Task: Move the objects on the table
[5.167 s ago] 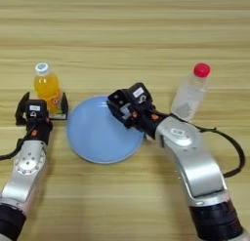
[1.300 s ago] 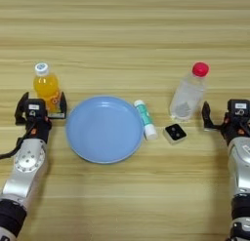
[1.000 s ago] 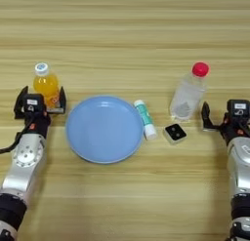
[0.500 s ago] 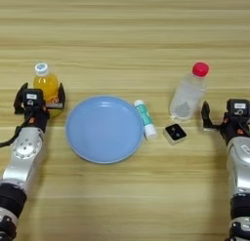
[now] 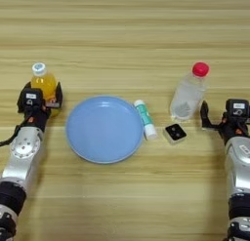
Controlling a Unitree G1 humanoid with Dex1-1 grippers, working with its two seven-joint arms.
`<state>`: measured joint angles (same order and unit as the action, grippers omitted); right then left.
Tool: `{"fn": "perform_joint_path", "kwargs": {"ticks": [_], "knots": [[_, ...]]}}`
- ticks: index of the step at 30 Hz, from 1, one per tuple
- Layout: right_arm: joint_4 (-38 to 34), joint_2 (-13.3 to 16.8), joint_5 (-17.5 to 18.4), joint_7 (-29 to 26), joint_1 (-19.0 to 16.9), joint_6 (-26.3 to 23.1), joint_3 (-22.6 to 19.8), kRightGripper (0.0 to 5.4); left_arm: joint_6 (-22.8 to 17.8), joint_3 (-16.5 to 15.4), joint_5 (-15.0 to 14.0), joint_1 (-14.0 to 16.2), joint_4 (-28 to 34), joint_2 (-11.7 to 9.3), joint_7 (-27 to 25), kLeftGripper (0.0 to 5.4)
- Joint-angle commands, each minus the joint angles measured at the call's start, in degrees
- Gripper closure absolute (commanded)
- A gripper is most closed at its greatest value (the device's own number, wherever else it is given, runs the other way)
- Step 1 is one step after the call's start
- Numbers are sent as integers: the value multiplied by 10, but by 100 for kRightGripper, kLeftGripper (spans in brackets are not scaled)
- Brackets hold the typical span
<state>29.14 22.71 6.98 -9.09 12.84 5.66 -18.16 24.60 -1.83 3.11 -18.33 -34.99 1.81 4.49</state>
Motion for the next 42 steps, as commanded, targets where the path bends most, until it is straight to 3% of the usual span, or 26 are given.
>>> {"fn": "perform_joint_path", "kwargs": {"ticks": [1,7,25,33,42], "knots": [[-3,1,2,4,4,1,-1,0,7,-1,-7,-3,-1,-1,-7,146],[-1,1,2,5,6,0,-1,0,9,1,-8,2,13,-1,-13,201],[-3,-1,1,11,5,0,1,0,-56,39,-9,65,227,11,-35,207],[-2,-1,1,11,6,0,1,0,-94,101,-6,82,283,33,-58,207],[-4,-4,1,15,4,1,2,0,-105,174,-12,90,251,54,-71,207]]}}
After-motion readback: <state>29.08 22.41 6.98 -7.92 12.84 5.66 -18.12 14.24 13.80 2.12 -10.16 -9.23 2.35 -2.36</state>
